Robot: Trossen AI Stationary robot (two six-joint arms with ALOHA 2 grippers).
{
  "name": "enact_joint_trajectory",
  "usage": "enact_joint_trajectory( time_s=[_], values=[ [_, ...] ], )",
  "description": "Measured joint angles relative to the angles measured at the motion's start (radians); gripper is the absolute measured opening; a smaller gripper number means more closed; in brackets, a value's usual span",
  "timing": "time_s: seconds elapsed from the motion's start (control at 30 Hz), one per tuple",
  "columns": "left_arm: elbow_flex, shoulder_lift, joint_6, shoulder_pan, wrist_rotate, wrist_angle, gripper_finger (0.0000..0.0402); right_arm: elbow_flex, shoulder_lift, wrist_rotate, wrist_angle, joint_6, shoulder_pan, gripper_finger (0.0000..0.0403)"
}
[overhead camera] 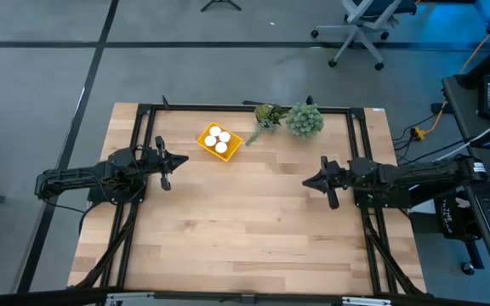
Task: Pick and place pill bottles into a basket
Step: Return to Home Position
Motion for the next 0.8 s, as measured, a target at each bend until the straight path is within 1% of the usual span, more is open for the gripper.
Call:
enact_joint_trajectory(
  time_s=[0.2, 0.27, 0.37, 0.43, 0.63, 0.8],
  values=[
    [0.0, 0.0, 0.0, 0.0, 0.0, 0.0, 0.0012, 0.0, -0.011, 0.003, 0.019, -0.086, 0.008, 0.0012],
    [0.0, 0.0, 0.0, 0.0, 0.0, 0.0, 0.0012, 0.0, -0.059, -0.004, 0.002, -0.118, 0.008, 0.0012],
    [0.0, 0.0, 0.0, 0.0, 0.0, 0.0, 0.0011, 0.0, -0.186, -0.006, -0.079, -0.164, 0.013, 0.0012],
    [0.0, 0.0, 0.0, 0.0, 0.002, 0.0, 0.001, 0.0, -0.247, -0.006, -0.112, -0.177, 0.026, 0.0012],
    [0.0, 0.0, 0.0, 0.0, 0.004, 0.0, 0.001, 0.0, -0.355, -0.004, -0.152, -0.191, 0.058, 0.0012],
    [0.0, 0.0, 0.0, 0.0, 0.004, -0.001, 0.0012, 0.0, -0.454, 0.0, -0.252, -0.214, 0.087, 0.0012]
  ],
)
